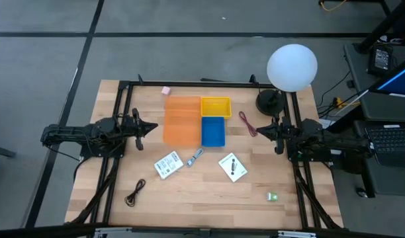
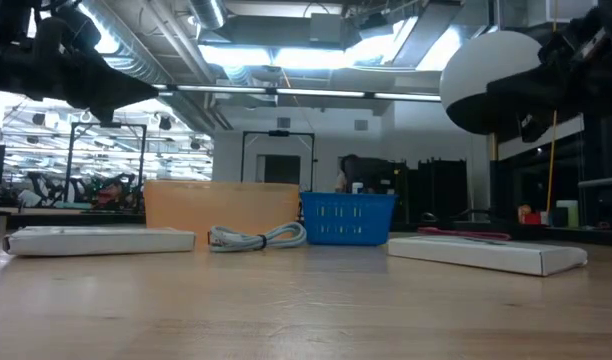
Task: Pick and place items into bin
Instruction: Put the red charger cable into the orange bin
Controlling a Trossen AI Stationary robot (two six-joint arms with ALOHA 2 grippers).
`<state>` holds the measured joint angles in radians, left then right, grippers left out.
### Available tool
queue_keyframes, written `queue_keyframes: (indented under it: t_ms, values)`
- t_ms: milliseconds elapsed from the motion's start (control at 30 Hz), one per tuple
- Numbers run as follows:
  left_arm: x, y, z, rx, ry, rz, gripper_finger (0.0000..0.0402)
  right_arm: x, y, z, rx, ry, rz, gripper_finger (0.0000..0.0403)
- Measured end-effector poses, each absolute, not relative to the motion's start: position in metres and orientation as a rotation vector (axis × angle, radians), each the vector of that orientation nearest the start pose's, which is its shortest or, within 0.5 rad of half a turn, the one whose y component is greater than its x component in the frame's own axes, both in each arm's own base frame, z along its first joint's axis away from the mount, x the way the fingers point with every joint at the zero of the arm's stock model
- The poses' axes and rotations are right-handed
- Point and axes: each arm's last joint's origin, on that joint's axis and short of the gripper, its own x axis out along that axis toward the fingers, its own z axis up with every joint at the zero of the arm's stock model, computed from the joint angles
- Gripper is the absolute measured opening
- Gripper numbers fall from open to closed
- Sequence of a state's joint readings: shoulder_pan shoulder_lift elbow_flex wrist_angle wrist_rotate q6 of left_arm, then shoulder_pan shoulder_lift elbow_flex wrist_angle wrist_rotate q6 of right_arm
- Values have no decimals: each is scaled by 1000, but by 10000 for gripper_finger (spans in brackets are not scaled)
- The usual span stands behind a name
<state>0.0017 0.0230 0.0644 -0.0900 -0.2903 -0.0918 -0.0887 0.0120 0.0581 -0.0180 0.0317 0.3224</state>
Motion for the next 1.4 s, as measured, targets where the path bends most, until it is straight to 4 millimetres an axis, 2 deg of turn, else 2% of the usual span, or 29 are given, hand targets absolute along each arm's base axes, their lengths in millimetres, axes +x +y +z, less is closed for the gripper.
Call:
queue_keyframes:
  t_ms: [300, 500, 633, 967, 1167, 1400]
  values:
    - [96, 10, 188, -100, 82, 342, 4, 98, -12, 214, 330, 19, -215, 0]
    - [98, 12, 203, -101, 119, 419, 4, 111, -17, 221, 305, 133, -355, 0]
    - [100, 13, 213, -193, 142, 472, 4, 118, -20, 225, 357, 184, -476, 0]
    - [114, 13, 234, -120, 288, 506, 4, 136, -22, 242, 357, 327, -512, 0]
    - [123, 11, 234, -75, 355, 402, 4, 138, -22, 245, 355, 570, -569, 0]
    - [126, 11, 231, -40, 387, 404, 4, 158, -24, 251, 334, 700, -593, 0]
